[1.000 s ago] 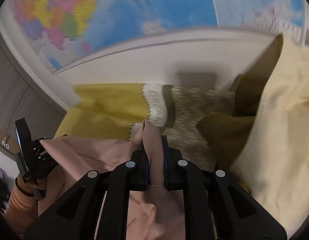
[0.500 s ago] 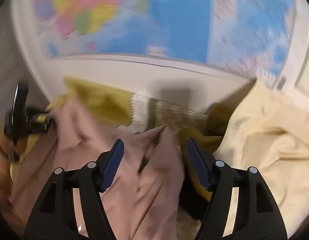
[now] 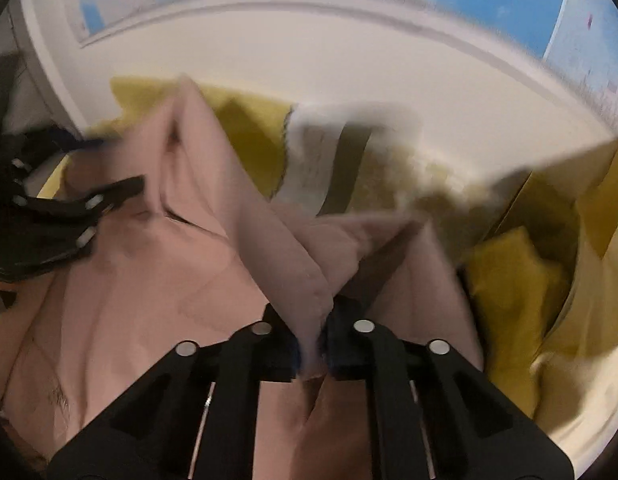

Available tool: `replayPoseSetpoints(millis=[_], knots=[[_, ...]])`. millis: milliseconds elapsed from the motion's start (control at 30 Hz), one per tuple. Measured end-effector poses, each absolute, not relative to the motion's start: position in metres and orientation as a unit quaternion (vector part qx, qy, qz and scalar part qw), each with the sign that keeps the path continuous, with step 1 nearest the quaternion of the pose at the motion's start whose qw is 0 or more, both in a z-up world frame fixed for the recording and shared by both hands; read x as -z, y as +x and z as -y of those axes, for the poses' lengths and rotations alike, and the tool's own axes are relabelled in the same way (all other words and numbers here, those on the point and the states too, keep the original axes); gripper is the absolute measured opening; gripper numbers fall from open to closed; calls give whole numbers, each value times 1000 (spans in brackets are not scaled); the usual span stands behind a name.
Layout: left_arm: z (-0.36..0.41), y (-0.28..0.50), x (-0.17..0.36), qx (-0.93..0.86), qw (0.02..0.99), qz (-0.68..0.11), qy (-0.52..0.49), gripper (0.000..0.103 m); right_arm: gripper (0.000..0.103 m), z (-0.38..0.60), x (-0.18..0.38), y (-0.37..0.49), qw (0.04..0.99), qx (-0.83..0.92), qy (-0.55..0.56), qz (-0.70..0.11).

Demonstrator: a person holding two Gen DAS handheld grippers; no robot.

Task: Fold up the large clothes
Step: 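Lower the pink jacket onto the yellow blanket with both tools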

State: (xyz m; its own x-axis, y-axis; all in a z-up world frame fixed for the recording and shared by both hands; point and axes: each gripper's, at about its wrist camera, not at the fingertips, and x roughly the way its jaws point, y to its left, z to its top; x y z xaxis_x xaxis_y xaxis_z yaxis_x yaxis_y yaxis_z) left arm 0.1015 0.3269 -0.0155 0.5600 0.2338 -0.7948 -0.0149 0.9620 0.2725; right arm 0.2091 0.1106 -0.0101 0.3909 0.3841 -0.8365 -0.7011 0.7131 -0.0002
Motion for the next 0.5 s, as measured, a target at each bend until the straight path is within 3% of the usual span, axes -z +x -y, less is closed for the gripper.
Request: replayPoseSetpoints(millis=[200, 300, 367, 433, 467, 500], knots=[[-350, 121, -19, -85, 898, -430, 40, 3, 4, -124, -42, 241, 853, -320, -128, -392], [-358, 132, -24, -132, 899, -416, 36, 3, 4, -137, -28, 258, 851, -302, -133, -408], [-367, 141, -6, -148, 879, -451, 43, 4, 5, -143, -2, 270, 839, -289, -145, -438], [-374, 138, 9, -142, 869, -471, 44, 12, 15, -139, 14, 276, 828, -277, -133, -468], [-379, 131, 10, -146, 869, -471, 45, 23, 24, -132, 11, 272, 830, -284, -124, -464], [-384, 118, 7, -149, 873, -462, 47, 42, 33, -125, 4, 265, 835, -293, -115, -451]])
